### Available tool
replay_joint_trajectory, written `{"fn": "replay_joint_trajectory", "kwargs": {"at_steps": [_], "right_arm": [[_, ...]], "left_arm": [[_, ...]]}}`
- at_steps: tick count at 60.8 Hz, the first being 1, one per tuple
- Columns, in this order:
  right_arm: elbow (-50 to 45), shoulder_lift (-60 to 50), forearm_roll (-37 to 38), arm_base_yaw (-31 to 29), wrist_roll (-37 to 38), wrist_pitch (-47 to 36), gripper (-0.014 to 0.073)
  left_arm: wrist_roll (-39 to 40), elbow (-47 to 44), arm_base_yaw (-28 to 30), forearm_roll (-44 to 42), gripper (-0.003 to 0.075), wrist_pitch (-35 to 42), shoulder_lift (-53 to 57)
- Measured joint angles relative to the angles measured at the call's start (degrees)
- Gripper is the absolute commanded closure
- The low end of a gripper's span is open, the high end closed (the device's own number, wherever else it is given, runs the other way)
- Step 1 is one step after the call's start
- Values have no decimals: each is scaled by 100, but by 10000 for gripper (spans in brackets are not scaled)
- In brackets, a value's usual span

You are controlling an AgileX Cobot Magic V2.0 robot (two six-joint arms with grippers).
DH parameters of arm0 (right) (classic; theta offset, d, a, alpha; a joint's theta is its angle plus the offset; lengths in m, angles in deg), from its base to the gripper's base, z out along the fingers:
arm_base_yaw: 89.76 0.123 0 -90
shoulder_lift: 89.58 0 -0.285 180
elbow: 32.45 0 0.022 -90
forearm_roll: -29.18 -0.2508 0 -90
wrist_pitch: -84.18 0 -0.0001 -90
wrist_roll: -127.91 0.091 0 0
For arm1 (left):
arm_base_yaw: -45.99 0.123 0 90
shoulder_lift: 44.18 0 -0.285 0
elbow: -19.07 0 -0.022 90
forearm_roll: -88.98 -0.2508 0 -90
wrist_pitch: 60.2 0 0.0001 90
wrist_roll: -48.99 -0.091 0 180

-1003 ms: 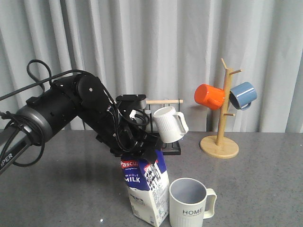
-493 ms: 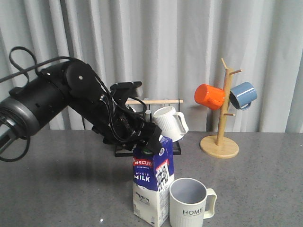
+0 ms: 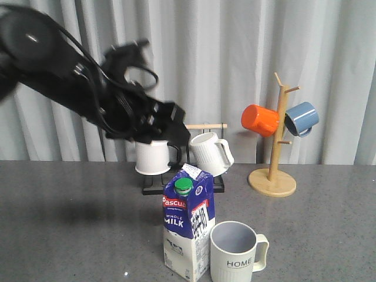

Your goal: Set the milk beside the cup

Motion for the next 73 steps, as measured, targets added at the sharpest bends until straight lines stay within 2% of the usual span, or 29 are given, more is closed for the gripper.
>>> {"fn": "replay_joint_trajectory", "kwargs": {"at_steps": [8,15,29,42,56,66,73], "right_arm": [[0,0,116,0,443,-280,599],[0,0,452,0,967,-643,599],[0,0,744,0,1433,-941,599],[0,0,744,0,1452,-941,599],[0,0,754,0,1452,-941,599],[0,0,764,0,1452,-936,599],[0,0,764,0,1452,-936,599]], "left_arm": [[38,0,0,0,498,-11,576],[6,-29,0,-141,727,-31,1179],[-205,-1059,0,-785,728,-42,2612],[-166,-2809,0,-1359,728,44,4031],[264,-4663,0,-1375,728,523,5561],[347,-5391,0,-1368,728,321,6392],[359,-5566,0,-1362,728,32,6787]]}}
